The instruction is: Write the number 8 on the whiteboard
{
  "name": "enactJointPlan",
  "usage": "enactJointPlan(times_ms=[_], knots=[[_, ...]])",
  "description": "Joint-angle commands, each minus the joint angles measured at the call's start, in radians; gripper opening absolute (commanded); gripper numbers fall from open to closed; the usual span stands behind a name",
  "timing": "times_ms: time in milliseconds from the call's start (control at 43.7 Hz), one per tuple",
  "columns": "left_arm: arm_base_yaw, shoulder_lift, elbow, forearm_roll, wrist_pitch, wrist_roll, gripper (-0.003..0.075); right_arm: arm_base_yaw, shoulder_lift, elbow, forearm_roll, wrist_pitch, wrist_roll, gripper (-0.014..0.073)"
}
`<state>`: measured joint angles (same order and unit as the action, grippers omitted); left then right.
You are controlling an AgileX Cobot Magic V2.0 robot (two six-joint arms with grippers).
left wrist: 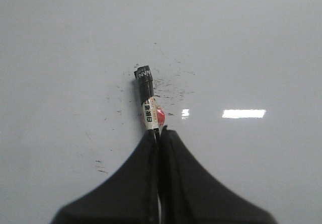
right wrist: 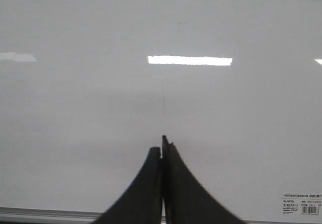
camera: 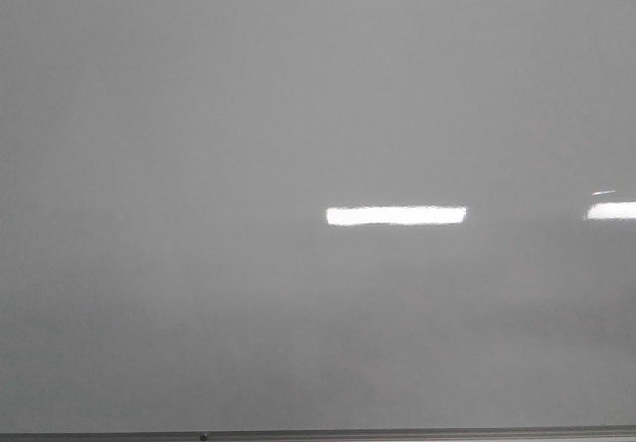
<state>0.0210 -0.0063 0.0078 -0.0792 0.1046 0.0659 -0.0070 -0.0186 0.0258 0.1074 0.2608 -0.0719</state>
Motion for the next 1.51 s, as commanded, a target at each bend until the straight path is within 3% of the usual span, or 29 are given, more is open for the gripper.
enactJointPlan(times_ms=[0,1349,1486], knots=[[0.001,-0.011,0.011,-0.001,-0.077,-0.009,-0.0021,0.000,-0.010,-0.001,-0.007,-0.077,-0.001,-0.0058],[0.001,-0.011,0.011,-0.001,-0.077,-0.009,-0.0021,0.000,-0.010,-0.001,0.000,-0.088,-0.001,-0.0058],[0.001,-0.011,0.011,-0.013,-0.150,-0.009,-0.0021,0.000,-0.010,-0.007,0.011,-0.147,0.000,-0.0058]])
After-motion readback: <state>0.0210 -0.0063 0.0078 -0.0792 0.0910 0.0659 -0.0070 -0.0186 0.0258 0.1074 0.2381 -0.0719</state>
